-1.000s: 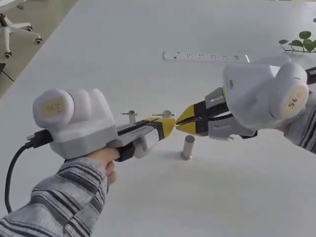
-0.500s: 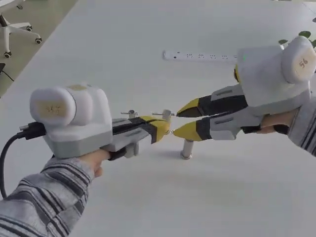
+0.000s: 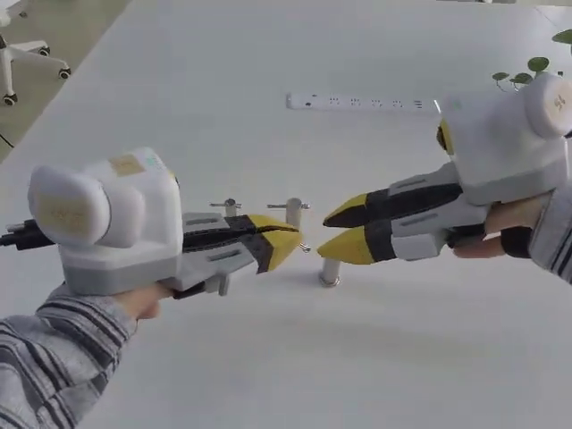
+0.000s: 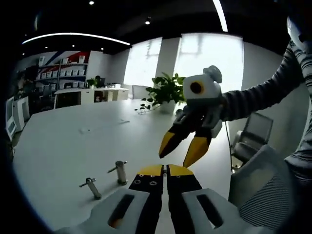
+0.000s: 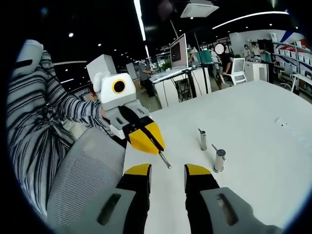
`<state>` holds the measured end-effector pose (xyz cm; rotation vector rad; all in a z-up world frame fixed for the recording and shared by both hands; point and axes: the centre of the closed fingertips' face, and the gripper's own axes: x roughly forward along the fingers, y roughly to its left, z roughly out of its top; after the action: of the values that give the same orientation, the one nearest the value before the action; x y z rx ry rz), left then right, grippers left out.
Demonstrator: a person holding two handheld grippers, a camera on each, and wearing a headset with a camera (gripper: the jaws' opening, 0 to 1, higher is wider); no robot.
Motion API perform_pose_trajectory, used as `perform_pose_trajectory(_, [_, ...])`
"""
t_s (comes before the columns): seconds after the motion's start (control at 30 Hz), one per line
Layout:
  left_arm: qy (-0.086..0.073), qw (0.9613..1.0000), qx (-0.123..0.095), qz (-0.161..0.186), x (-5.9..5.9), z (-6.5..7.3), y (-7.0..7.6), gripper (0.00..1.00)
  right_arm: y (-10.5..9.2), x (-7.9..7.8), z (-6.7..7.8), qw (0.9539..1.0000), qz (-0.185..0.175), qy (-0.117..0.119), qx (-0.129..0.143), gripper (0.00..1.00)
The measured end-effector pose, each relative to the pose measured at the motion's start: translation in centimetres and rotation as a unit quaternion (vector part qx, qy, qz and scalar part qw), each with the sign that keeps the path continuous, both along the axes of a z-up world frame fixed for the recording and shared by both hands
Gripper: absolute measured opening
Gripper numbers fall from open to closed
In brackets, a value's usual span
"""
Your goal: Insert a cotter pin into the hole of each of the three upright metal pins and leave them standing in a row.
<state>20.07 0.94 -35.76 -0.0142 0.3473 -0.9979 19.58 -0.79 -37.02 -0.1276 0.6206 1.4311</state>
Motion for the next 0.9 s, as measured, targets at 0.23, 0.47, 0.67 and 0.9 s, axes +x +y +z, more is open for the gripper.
perform_pose_trajectory(0.23, [-0.006, 0.9995, -0.012, -0.028, -1.0, 0.7, -0.7, 0.00, 0.2, -1.2, -0.3, 0.9998, 0.010, 0.016, 0.011, 0.19])
perform_pose_trajectory(0.47, [-0.005, 0.9988, -0.030, -0.038, -1.5, 1.6, -1.0, 0.00, 0.7, -2.1, -0.2, 0.9994, 0.019, 0.021, 0.021, 0.11])
perform_pose_trajectory(0.67, [0.001, 0.9982, -0.040, -0.046, -1.9, 1.8, -1.3, 0.00, 0.9, -2.5, -0.1, 0.9992, 0.025, 0.020, 0.025, 0.06])
perform_pose_trajectory(0.9, [0.011, 0.9974, -0.051, -0.050, -2.3, 1.8, -1.5, 0.00, 0.8, -3.2, 0.1, 0.9988, 0.040, 0.012, 0.024, 0.00])
